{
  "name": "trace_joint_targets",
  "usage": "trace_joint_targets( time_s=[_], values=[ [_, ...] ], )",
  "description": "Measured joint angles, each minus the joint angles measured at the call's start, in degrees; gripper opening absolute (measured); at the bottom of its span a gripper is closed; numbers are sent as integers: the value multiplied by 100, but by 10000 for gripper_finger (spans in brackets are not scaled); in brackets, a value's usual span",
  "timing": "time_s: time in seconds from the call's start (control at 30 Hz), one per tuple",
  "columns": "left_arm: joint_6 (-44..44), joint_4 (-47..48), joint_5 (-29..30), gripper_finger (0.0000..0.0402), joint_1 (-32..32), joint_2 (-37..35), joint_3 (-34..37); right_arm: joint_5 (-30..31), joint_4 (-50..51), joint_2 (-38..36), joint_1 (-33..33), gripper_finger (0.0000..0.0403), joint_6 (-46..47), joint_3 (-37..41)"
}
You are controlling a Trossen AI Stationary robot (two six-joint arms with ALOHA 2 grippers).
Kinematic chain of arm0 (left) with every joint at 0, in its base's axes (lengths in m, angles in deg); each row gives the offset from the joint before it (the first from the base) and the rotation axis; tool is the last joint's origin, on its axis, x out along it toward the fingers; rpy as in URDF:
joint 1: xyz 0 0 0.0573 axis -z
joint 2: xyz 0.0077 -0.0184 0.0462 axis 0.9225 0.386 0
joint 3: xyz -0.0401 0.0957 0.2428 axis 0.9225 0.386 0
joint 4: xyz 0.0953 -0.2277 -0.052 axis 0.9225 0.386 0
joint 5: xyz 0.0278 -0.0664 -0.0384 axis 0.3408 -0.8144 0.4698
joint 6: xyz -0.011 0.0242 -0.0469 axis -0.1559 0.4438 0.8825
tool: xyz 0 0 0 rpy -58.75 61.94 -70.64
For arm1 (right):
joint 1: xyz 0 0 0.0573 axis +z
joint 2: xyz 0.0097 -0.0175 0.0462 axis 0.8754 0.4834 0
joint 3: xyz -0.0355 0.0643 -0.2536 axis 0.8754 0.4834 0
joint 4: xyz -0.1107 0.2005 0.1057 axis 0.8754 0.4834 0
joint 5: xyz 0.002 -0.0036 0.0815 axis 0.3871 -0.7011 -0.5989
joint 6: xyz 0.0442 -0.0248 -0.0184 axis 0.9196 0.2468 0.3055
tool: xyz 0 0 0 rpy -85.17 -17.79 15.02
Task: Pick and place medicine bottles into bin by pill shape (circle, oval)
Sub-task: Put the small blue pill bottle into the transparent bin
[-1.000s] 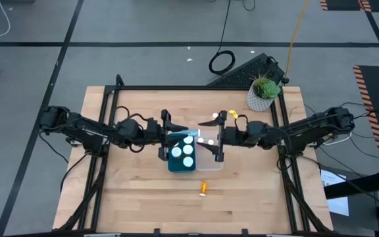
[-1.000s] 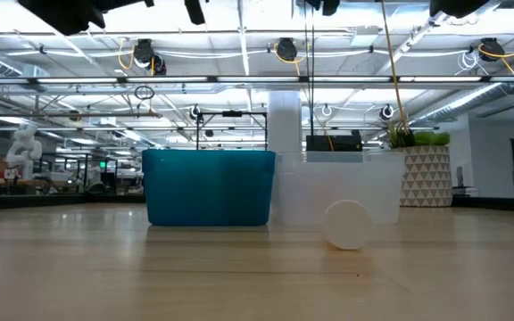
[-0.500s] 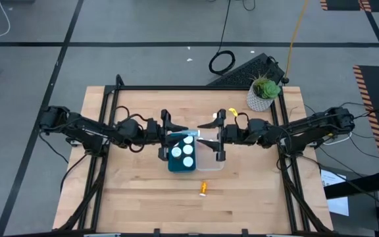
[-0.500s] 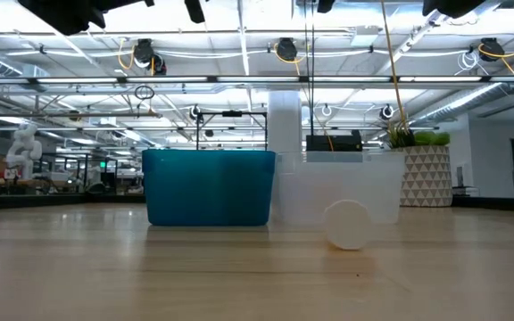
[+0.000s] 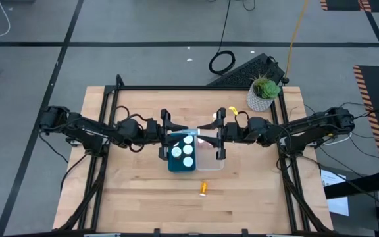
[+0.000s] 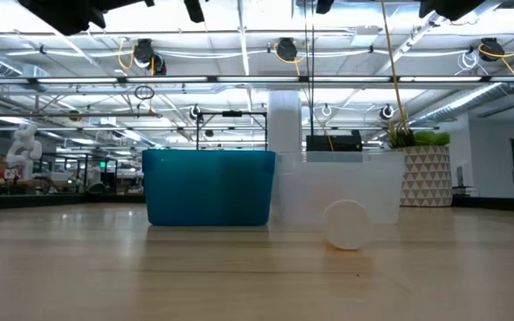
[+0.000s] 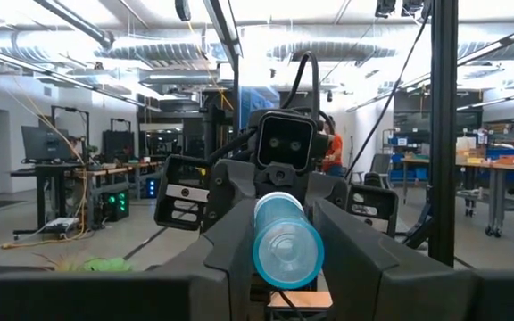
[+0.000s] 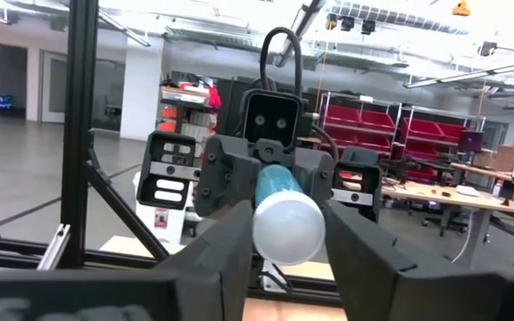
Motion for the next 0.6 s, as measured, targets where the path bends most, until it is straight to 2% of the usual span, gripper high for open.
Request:
trace_joint_targets(
  time_s=[0.27, 0.33, 0.6],
  values=[
    [-180, 103, 55, 116, 8, -10, 0, 2, 82, 0, 2, 114, -24, 0],
    [-305, 368, 68, 129, 39, -65, 0, 4, 148, 0, 13, 115, 58, 2],
    [-301, 2241, 426, 272, 98, -1047, 6, 24, 800, -90, 118, 116, 257, -60]
  ],
)
